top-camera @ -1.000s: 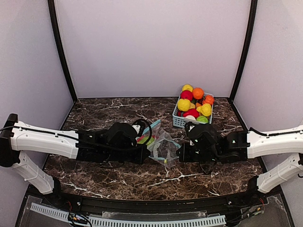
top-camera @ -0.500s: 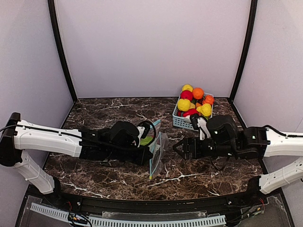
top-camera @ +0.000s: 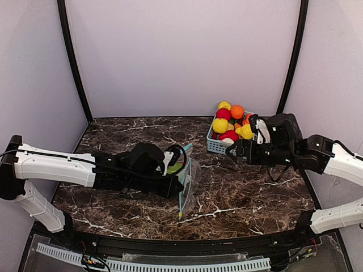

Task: Place the food in the zip-top bag and seal the zipper
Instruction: Open the zipper food storage bag at the center of the board, then pick up the fake vegetable from the bin.

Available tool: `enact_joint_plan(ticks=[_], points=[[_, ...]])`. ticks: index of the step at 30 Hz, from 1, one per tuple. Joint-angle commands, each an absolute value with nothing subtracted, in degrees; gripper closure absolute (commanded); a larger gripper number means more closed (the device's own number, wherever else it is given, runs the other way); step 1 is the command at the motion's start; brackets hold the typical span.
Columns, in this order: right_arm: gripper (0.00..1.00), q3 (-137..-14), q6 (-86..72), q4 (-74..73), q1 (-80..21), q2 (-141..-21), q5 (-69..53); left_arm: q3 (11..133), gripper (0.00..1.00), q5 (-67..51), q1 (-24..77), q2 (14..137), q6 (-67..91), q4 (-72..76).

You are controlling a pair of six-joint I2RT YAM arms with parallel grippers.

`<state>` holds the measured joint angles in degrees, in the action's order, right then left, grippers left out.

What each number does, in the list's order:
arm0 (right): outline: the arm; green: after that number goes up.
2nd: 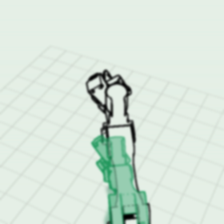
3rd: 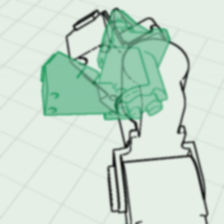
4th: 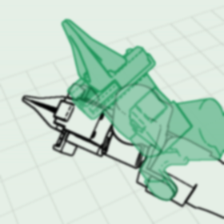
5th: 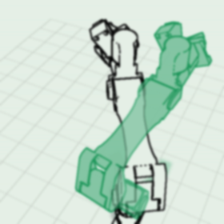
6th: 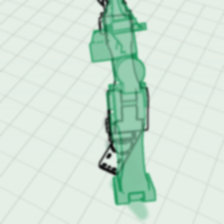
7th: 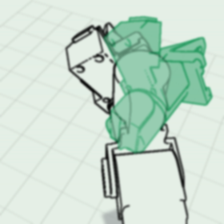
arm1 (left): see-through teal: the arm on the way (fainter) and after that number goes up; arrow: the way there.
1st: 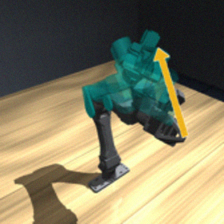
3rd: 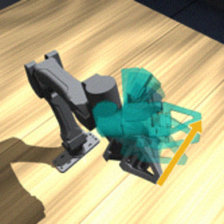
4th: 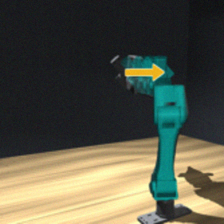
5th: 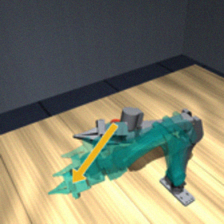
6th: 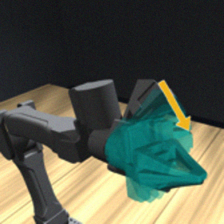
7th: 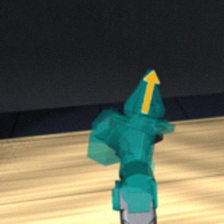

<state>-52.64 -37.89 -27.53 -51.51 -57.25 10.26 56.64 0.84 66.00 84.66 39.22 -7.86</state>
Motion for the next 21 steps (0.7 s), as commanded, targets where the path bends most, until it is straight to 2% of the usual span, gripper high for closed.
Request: enact_joint_plan(ticks=[1, 11, 21], points=[[0.05, -55.27, -33.15, -32.77, -43.95, -59.82, 7.73, 55.51, 0.99, 0.13, 65.53, 81.36, 39.60, -8.60], [0.14, -63.56, -23.29, -33.01, -26.82, -72.93, 1.34, 55.18, 0.99, -3.84, 64.29, 80.17, 39.70, -6.55], [0.21, -80.89, -15.24, -32.51, -20.59, -92.79, 1.16, 54.42, 0.99, -4.72, 64.09, 80.08, 40.69, -5.45]])
